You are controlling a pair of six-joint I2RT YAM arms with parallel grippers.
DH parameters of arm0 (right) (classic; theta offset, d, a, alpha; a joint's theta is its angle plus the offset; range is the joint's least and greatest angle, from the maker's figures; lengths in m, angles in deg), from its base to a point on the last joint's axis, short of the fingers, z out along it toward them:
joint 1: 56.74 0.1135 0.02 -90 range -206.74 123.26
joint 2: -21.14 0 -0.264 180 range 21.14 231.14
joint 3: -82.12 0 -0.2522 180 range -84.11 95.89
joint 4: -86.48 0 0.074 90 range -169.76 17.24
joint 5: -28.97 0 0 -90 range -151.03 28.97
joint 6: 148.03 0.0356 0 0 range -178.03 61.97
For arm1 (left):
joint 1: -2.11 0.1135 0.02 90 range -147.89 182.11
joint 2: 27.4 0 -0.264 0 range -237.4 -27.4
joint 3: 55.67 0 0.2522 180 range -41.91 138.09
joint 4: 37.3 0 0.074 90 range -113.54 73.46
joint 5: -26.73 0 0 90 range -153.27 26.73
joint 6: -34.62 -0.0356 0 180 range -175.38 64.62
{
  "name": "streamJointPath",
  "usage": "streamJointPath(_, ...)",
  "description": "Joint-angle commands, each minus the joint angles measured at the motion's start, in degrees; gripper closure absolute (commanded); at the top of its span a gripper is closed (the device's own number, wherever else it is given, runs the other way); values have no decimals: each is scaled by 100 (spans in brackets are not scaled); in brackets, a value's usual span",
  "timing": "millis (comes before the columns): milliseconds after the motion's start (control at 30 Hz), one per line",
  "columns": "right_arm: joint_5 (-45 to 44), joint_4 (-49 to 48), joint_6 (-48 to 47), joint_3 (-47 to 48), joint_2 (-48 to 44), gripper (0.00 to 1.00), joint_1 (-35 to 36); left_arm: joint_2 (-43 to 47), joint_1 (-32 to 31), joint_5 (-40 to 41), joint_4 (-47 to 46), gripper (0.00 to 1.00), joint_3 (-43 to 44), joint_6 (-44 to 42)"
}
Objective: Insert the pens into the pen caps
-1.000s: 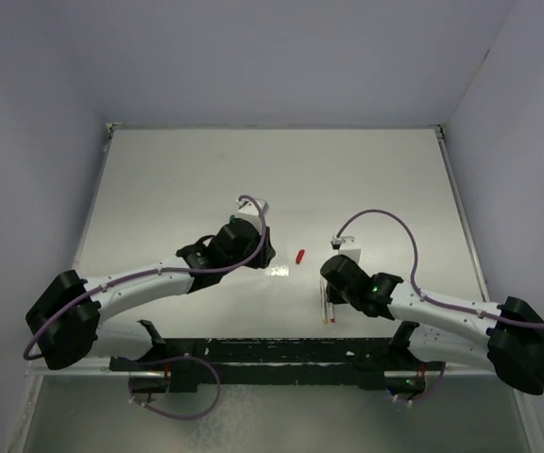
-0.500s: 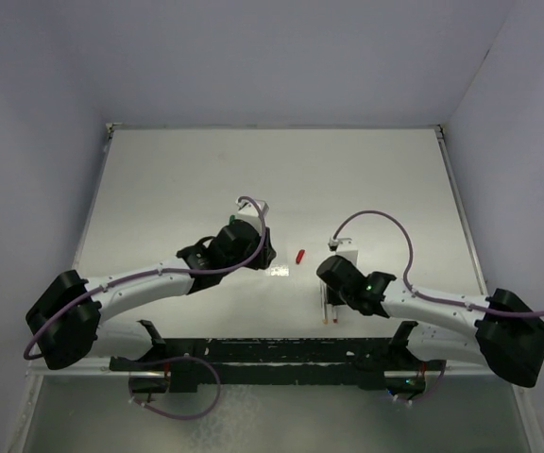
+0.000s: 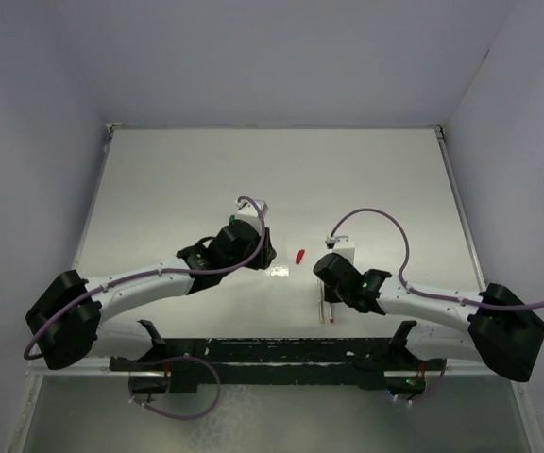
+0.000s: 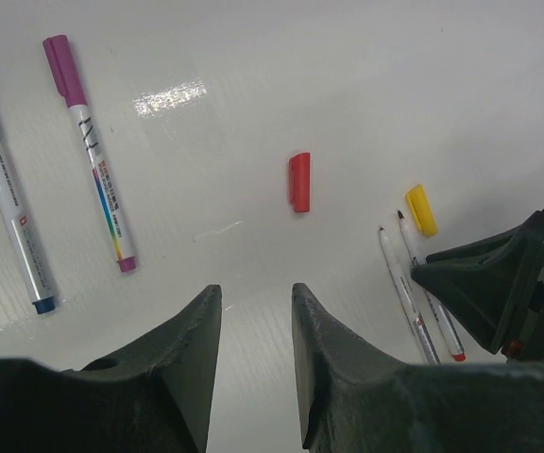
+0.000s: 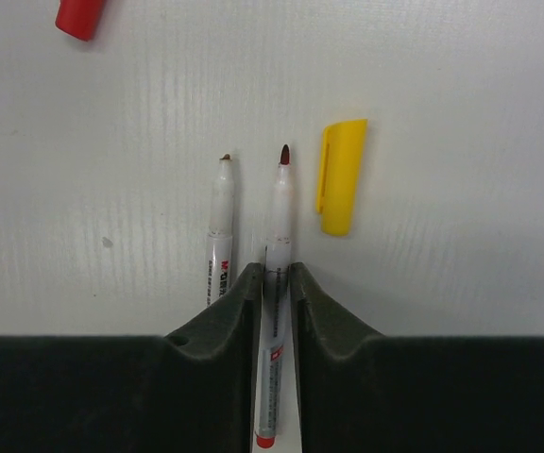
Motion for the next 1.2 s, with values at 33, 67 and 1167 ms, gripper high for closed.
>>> streamJointPath(33,13,610,127,124,29,86,8,142,-19,-31,-268,61,-34,110)
streamJointPath(67,9,661,122,139,11,90,5,141,-19,-31,-273,61,-30,112)
streamJointPath(1167,-868,-1460,-1584,549,-1405,100,-1,370,-22,-1425,-3255,55,-1364,-288)
